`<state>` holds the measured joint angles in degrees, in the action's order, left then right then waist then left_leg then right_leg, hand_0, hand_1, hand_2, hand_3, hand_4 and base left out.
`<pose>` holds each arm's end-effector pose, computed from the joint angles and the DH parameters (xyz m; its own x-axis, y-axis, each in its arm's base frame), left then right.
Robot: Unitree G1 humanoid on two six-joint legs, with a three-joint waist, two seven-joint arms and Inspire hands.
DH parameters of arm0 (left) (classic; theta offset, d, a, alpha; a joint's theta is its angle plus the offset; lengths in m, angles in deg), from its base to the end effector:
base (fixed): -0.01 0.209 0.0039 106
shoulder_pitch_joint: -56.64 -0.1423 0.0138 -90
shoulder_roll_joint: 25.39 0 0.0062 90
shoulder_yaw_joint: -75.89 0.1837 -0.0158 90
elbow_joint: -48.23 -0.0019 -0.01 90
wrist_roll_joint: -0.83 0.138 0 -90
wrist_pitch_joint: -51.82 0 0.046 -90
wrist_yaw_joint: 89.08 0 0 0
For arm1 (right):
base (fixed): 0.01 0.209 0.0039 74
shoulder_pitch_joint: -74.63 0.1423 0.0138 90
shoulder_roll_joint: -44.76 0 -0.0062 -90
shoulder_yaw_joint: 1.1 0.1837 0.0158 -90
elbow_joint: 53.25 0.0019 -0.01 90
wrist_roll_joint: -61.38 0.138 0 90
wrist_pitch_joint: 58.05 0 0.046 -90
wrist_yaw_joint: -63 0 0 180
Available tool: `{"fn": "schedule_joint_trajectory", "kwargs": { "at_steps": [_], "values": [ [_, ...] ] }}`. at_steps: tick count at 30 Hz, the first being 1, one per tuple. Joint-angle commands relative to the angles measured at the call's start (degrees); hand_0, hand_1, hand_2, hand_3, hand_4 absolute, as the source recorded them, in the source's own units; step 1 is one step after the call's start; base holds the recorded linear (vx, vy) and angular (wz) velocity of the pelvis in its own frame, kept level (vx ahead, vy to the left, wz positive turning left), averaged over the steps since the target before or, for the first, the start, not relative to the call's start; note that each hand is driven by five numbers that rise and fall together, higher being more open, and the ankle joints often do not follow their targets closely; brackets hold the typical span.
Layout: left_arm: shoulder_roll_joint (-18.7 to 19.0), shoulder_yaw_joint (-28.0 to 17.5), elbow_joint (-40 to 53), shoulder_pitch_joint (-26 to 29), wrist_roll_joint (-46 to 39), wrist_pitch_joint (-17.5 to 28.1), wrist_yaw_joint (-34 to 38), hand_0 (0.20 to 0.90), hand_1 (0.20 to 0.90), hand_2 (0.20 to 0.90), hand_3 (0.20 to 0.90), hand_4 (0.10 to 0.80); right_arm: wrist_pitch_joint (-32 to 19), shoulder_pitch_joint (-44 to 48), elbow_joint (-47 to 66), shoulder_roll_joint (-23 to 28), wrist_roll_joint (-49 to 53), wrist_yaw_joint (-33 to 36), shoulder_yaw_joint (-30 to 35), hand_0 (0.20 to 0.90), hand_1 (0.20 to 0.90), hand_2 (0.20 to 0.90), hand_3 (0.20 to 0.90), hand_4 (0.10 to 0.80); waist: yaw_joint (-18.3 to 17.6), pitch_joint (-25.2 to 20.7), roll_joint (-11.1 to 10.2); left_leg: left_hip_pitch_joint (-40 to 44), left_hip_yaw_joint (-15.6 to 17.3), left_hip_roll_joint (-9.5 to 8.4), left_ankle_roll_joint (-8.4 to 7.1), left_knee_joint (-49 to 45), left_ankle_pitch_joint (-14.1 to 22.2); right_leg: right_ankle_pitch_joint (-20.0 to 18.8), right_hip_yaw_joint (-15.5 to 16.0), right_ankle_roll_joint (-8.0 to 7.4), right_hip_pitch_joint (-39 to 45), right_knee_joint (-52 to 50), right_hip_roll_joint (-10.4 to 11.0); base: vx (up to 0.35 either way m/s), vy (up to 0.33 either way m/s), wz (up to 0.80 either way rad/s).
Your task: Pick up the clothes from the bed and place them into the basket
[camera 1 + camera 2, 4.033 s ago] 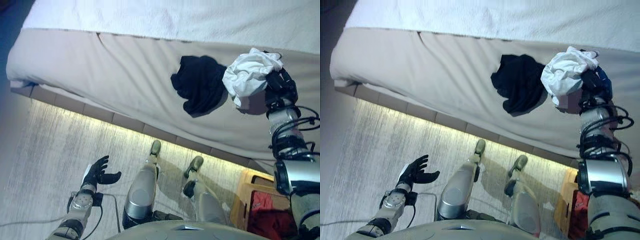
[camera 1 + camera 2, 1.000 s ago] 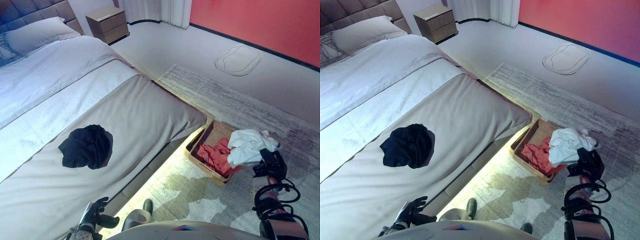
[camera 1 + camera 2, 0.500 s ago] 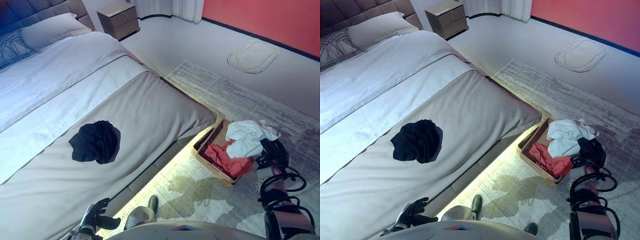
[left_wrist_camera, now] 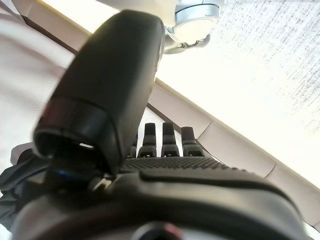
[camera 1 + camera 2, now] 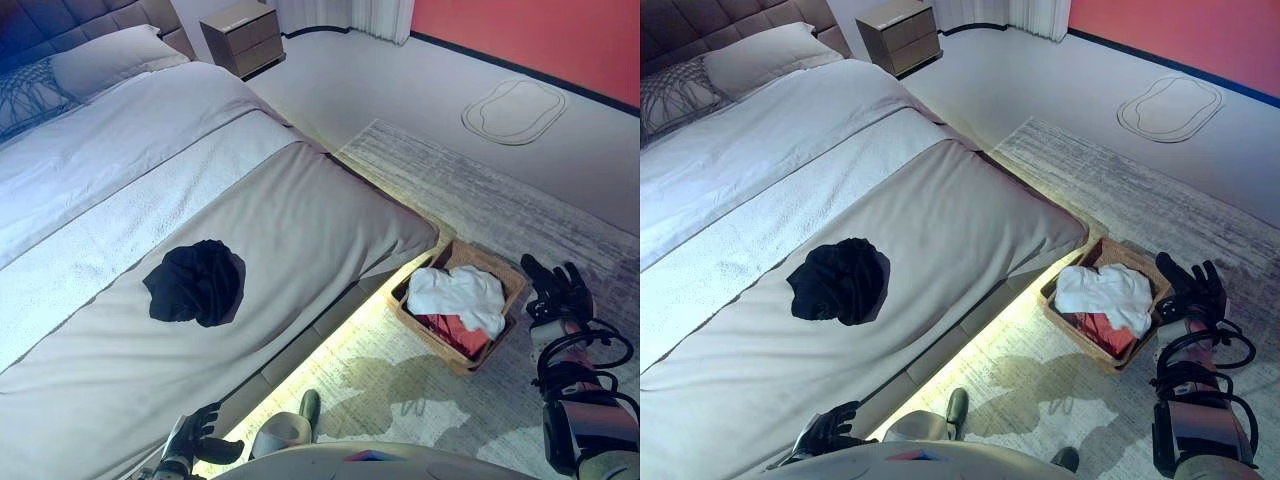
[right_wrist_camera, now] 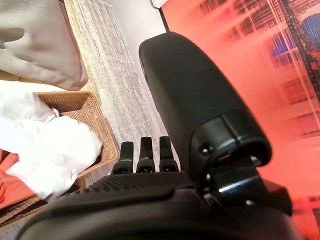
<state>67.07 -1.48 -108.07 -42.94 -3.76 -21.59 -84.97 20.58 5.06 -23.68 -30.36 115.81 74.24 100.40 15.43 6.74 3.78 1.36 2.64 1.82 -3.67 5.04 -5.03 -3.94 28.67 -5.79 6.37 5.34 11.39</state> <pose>0.0325 0.2435 -0.1093 0.5078 0.2230 -0.8321 0.1102 0.9412 0.3194 0.2140 -0.3330 0.0103 0.6068 -0.6942 -0.3872 0.7948 0.5220 0.3095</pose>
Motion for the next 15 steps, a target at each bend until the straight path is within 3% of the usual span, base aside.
{"fn": "schedule_joint_trajectory", "kwargs": {
  "at_steps": [1,15],
  "values": [
    [1.03,1.23,-1.99,1.85,-1.96,2.61,1.15,0.900,0.900,0.900,0.900,0.800,-3.82,5.17,3.82,5.77,-1.30,-0.56,-0.20,0.900,0.900,0.900,0.900,0.800,1.28,-1.39,-0.13,-2.84,-3.44,-2.24,-1.02,-0.24,2.22,4.83,1.18,-0.39,0.40,-4.53,-0.72,-0.056,-0.001,-0.01],
    [1.48,1.24,-1.30,3.03,-2.48,2.30,1.65,0.900,0.900,0.900,0.900,0.800,-4.27,4.95,4.21,4.41,-0.92,-0.21,-0.63,0.900,0.900,0.900,0.900,0.800,1.00,-1.60,-0.72,-2.34,-2.31,-1.64,-1.29,-0.05,2.31,4.98,0.98,-0.28,0.97,-4.13,-1.54,-0.048,-0.009,0.00]
  ]
}}
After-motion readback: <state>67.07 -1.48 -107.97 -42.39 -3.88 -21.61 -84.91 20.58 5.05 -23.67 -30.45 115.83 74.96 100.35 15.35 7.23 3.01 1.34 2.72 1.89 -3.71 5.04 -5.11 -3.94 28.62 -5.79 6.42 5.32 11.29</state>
